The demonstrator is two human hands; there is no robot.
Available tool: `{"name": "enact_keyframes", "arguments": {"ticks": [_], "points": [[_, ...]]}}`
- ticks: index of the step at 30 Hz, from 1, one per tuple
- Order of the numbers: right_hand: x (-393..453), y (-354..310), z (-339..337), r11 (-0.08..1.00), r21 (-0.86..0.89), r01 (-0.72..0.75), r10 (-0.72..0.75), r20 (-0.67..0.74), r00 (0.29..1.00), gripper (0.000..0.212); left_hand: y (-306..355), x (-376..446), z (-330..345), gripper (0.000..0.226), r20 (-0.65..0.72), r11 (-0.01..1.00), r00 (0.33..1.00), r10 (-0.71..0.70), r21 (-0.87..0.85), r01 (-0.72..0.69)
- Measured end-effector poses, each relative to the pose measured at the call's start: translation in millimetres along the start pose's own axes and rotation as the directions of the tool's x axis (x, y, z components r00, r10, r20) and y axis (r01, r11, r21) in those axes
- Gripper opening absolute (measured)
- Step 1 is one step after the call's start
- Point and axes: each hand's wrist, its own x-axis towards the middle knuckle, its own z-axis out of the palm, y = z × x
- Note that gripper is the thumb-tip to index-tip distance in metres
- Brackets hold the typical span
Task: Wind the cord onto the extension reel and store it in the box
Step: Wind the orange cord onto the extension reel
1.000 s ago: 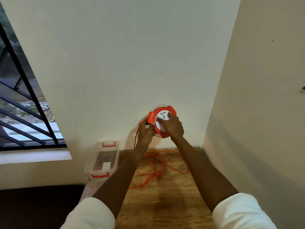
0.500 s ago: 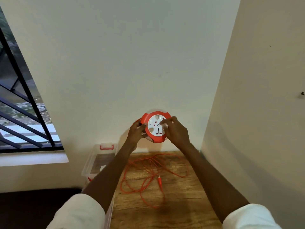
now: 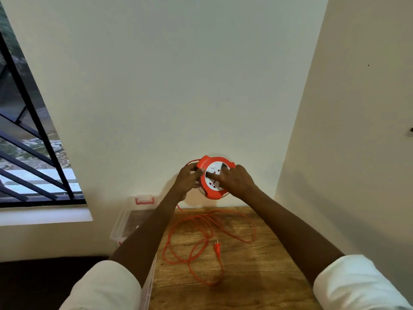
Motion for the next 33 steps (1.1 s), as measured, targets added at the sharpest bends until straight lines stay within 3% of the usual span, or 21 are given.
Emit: {"name": "enact_keyframes", "arguments": {"ticks": [3,5,6,8,10,11,13,16,18,20,22,24,26,29,33], "points": [[6.6,-7.9,0.2,0.923,0.242,-0.300,0.310,-0.004,0.951,0.061,-4.1,-4.4,12.3,0.041,-0.068,0.990,0.998,0.018,-0.138,-0.027],[11.3,-13.5,-1.5,0.734,0.472,-0.489,0.526,0.061,0.849,0.063,-7.5,-7.9,23.8,0.038,-0.128,0.963,0.992,0.014,-0.266,-0.047],[13.3,-17.1,-2.8,0.557,0.606,-0.568,0.626,0.143,0.767,0.066,-10.9,-9.1,30.3,0.035,-0.158,0.947,0.987,0.008,-0.317,-0.059],[18.8,-23.2,-6.0,0.020,0.802,-0.596,0.711,0.408,0.573,0.072,-17.0,-12.2,43.5,0.032,-0.199,0.935,0.980,0.014,-0.345,-0.083],[23.7,-28.1,-11.0,-0.598,0.715,-0.361,0.572,0.697,0.433,0.070,-23.6,-14.7,52.5,0.040,-0.229,0.959,0.973,0.025,-0.269,-0.088],[23.2,-30.0,-11.9,-0.780,0.585,-0.221,0.470,0.781,0.410,0.066,-27.6,-15.0,54.2,0.045,-0.239,0.970,0.971,0.031,-0.226,-0.087],[18.6,-29.5,-9.3,-0.881,0.459,-0.113,0.379,0.828,0.413,0.058,-32.4,-13.7,54.7,0.044,-0.235,0.973,0.971,0.045,-0.208,-0.095],[11.2,-27.7,-2.8,-0.808,0.539,-0.239,0.385,0.789,0.478,0.051,-28.3,-12.5,47.8,0.027,-0.209,0.954,0.977,0.030,-0.285,-0.090],[5.7,-25.5,2.3,-0.626,0.679,-0.384,0.473,0.722,0.505,0.045,-26.6,-10.6,40.9,0.028,-0.204,0.946,0.979,0.028,-0.311,-0.092],[-1.9,-21.0,7.4,-0.248,0.795,-0.553,0.623,0.569,0.537,0.035,-24.5,-6.7,30.8,0.035,-0.177,0.955,0.984,0.024,-0.288,-0.075],[-10.1,-16.0,12.0,0.235,0.764,-0.601,0.689,0.305,0.657,0.025,-20.8,-0.2,17.9,0.037,-0.143,0.964,0.990,-0.002,-0.265,-0.036],[-14.6,-9.3,16.0,0.581,0.667,-0.467,0.596,0.042,0.802,0.019,-17.2,7.3,4.5,0.034,-0.130,0.977,0.991,-0.030,-0.211,0.002],[-14.7,-2.5,16.3,0.798,0.527,-0.291,0.396,-0.094,0.914,0.034,-15.4,13.4,-6.8,0.032,-0.115,0.992,0.993,-0.041,-0.124,0.027],[-11.0,3.8,11.9,0.940,0.333,-0.070,0.112,-0.110,0.988,0.064,-13.3,17.1,-15.2,0.029,-0.043,0.997,0.998,-0.053,-0.051,0.051],[-4.4,10.9,-2.0,0.985,0.091,0.149,-0.145,-0.046,0.988,0.079,-6.5,18.6,-20.6,0.027,0.072,0.997,0.996,-0.058,0.048,0.054]]}}
